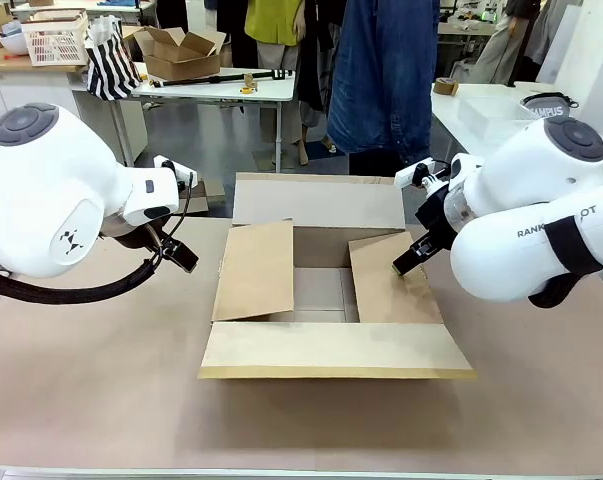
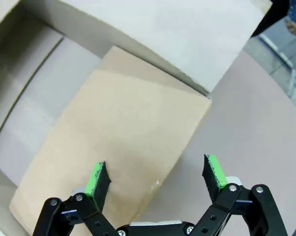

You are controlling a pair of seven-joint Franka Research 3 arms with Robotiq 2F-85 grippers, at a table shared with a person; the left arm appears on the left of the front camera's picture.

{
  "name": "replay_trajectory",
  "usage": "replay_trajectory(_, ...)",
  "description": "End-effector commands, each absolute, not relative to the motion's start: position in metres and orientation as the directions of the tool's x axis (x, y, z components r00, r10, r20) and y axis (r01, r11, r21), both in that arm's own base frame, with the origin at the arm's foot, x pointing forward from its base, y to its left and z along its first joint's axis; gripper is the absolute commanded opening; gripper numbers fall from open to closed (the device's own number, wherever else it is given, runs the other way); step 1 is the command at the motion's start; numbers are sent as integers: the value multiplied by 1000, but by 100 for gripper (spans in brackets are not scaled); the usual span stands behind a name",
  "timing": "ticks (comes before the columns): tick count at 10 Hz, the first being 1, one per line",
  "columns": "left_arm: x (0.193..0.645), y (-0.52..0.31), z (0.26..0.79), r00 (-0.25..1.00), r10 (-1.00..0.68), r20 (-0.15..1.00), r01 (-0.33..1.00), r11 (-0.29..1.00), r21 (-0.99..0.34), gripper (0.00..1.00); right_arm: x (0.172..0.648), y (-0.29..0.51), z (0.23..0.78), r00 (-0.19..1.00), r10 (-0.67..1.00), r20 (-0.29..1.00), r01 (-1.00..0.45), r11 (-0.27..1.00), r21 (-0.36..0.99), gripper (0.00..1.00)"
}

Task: Pack the gift set into the box.
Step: Place both hands on the side flaps of the Package Box and spread them outward.

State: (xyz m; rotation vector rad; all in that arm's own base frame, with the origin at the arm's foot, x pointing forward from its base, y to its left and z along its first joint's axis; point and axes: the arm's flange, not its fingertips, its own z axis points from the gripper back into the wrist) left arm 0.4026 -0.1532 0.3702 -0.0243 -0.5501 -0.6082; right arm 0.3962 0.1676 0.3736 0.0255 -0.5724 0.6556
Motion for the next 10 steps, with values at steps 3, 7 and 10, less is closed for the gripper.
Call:
replay_trajectory(3,403,-152,370,683,-534,498,547,826,136,100,396,167,374,645,568,511,-582,798,-153,100)
replay_trajectory(7,403,-152,370,683,-534,498,547,826,136,100,396,168,374,645,569,511,-583,798,-154,100)
replay_trajectory(10,379,-153,450,844,-353,403,380,925,15,100,374,181,469,805,338,487,-369,929,-33,100)
